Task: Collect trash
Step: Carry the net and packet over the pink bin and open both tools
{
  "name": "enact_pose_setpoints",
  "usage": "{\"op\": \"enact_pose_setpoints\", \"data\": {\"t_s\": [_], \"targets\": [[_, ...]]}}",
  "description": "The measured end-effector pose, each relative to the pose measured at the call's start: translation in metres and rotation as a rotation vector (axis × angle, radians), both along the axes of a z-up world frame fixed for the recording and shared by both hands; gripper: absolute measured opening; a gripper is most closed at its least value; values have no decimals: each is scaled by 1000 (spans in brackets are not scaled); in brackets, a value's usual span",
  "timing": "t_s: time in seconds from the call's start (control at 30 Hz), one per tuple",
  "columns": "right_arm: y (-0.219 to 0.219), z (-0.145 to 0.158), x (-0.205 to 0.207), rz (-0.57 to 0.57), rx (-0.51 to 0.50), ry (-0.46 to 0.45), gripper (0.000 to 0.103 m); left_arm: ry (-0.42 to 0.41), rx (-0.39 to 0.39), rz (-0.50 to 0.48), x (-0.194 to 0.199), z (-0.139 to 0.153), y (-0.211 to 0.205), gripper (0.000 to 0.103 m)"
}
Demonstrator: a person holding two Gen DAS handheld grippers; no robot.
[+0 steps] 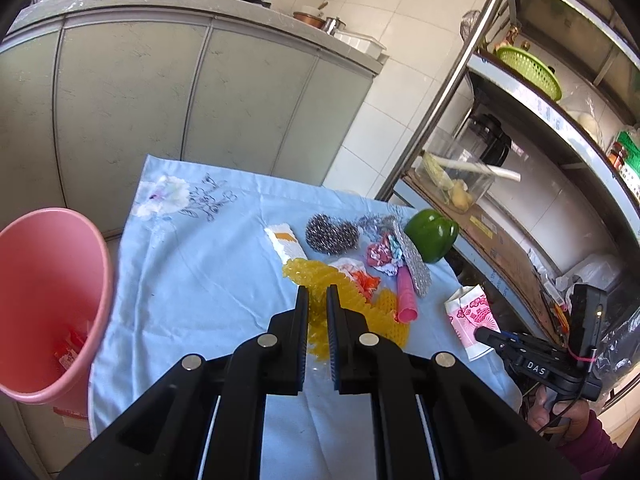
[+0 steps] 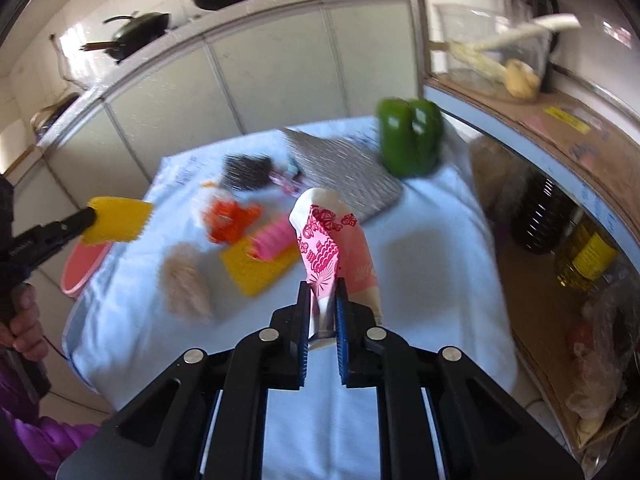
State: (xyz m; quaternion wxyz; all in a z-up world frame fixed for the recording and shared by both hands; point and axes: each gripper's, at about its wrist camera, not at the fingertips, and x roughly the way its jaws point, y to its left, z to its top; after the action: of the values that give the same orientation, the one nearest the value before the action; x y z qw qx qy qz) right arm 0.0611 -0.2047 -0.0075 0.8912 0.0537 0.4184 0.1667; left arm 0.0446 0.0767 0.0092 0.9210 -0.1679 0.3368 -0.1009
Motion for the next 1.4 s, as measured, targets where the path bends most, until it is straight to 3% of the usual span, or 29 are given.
{"op": "enact_pose_setpoints", "data": {"t_s": [0.3,0.7,1.07,1.4], "targets": [[79,35,14,212,24,-75,12,-58,-7,109,-23,18,43,8],[191,57,31,450,80,-96,12,-91,17,324,-66,32,119,8],[299,46,40,663,116,-25,12,-31,64,477,-93,12,166,8],[376,16,38,755,92,49,12,71,67,564,-101,-24,192,8]]}}
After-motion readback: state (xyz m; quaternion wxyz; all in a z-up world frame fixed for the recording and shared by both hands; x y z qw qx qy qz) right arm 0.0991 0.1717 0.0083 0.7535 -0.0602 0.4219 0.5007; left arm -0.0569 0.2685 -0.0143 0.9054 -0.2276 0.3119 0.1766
